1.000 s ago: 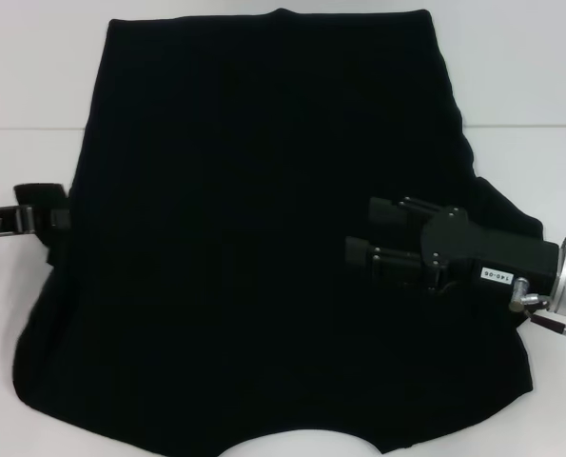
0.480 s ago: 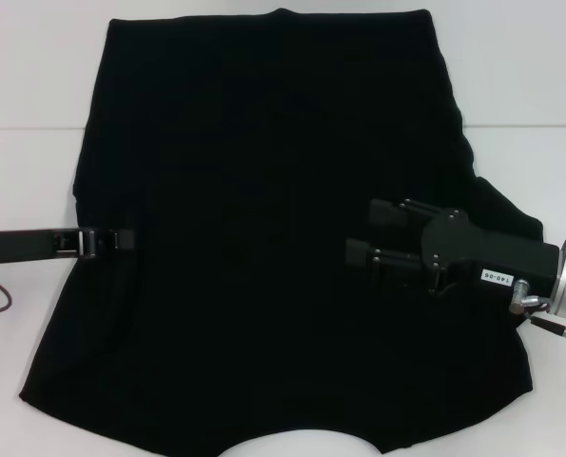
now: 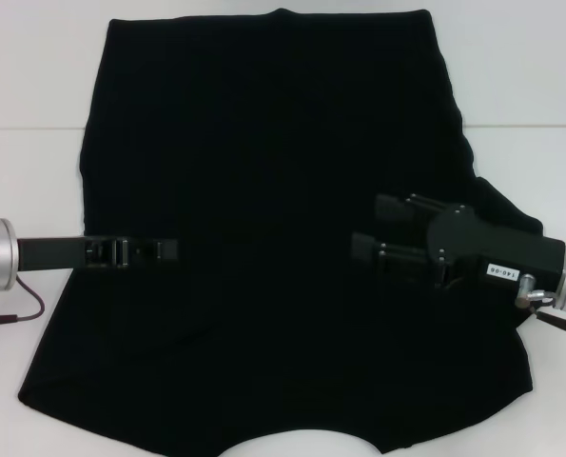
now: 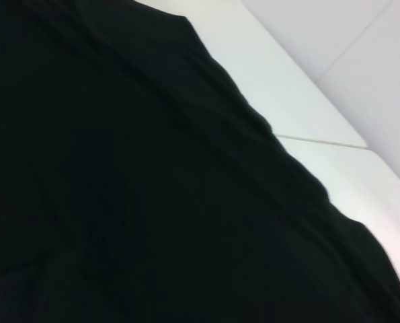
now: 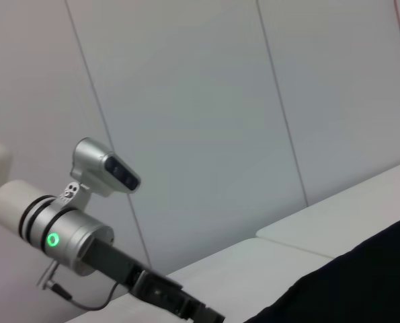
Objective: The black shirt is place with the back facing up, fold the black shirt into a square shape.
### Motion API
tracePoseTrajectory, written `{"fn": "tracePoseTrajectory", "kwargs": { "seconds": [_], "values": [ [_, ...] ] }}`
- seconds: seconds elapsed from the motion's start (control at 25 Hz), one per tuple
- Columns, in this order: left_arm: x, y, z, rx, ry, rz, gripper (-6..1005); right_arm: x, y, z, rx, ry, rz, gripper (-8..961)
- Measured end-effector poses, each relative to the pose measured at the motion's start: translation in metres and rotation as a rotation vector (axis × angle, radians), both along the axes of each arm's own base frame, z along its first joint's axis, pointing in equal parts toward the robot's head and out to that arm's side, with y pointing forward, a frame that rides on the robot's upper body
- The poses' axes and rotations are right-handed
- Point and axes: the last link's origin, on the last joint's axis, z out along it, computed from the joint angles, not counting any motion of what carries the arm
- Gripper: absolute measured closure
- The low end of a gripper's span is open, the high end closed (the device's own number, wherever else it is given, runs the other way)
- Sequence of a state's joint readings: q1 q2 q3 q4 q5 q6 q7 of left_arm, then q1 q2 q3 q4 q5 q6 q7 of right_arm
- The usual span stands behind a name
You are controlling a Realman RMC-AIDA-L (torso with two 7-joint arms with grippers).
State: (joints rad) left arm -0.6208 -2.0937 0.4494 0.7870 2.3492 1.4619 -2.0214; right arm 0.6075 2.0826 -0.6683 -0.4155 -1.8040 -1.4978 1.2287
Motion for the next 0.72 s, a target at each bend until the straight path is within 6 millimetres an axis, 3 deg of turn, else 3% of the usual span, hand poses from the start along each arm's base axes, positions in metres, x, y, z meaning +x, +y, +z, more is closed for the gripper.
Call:
{"fn": "tracePoseTrajectory", "kwargs": {
  "seconds": [0.12,0.44,0.72],
  "values": [
    [0.004,-0.002,0.001,-0.006,-0.024,-0.023,839,0.003,0.003,0.006,0.011,0.005,-0.017,100],
    [0.029,-0.036,0.01,0.066,-0.31,-0.357,490,0.028,0.014,0.043,-0.025,0.044,-0.231,101],
    [0.037,-0.054,-0.018,0.068,-0.307,-0.567,280,0.074,0.019,0.081,-0.129,-0.007,-0.588,100]
  ]
}}
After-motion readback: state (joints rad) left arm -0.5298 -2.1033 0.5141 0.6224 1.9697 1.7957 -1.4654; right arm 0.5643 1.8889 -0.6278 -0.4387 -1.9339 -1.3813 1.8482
